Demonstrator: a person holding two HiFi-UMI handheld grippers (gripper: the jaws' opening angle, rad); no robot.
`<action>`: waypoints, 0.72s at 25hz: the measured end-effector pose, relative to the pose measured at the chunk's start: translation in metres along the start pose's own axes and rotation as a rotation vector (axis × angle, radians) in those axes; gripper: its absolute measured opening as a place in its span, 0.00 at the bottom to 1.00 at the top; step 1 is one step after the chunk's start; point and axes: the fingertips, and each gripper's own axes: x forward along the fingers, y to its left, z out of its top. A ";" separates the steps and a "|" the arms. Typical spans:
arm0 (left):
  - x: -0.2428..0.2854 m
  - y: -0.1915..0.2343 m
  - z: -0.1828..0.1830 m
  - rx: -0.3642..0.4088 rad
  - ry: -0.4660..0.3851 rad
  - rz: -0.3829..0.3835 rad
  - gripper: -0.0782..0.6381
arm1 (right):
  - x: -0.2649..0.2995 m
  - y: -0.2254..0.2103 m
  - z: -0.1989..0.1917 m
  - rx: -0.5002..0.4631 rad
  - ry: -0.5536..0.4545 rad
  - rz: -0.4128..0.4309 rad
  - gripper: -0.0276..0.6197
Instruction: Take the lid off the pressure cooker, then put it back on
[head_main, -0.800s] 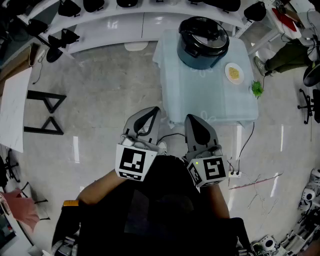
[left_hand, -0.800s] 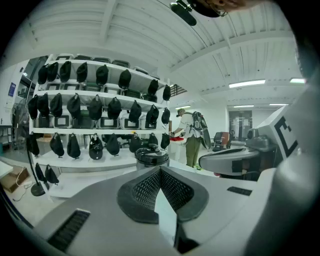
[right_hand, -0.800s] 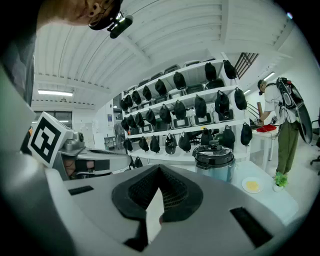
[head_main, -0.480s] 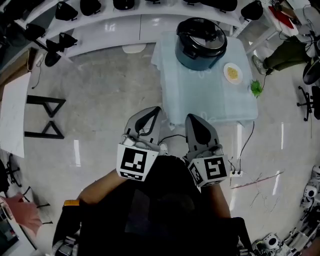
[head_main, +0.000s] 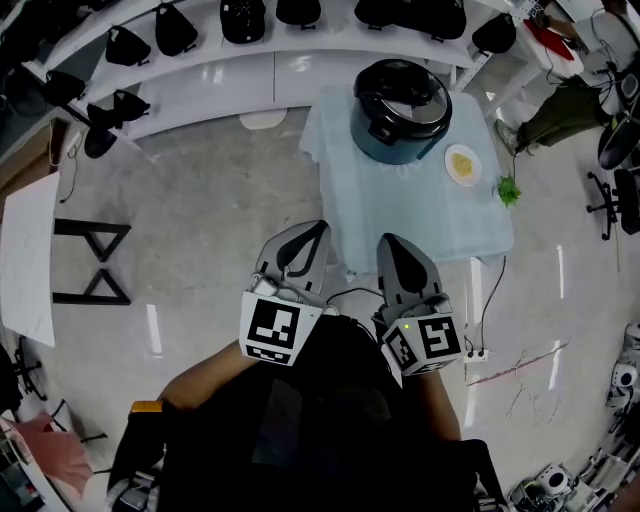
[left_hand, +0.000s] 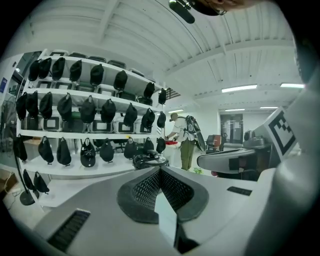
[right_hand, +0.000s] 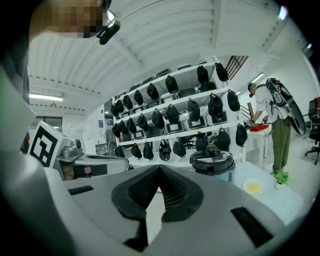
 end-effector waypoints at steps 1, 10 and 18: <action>0.003 0.005 0.002 0.005 -0.002 -0.011 0.12 | 0.005 -0.001 0.002 0.007 -0.007 -0.014 0.07; 0.024 0.052 0.031 0.028 -0.010 -0.116 0.12 | 0.046 0.001 0.034 0.047 -0.035 -0.147 0.07; 0.027 0.085 0.024 0.027 -0.003 -0.201 0.12 | 0.067 0.009 0.032 0.071 -0.045 -0.269 0.07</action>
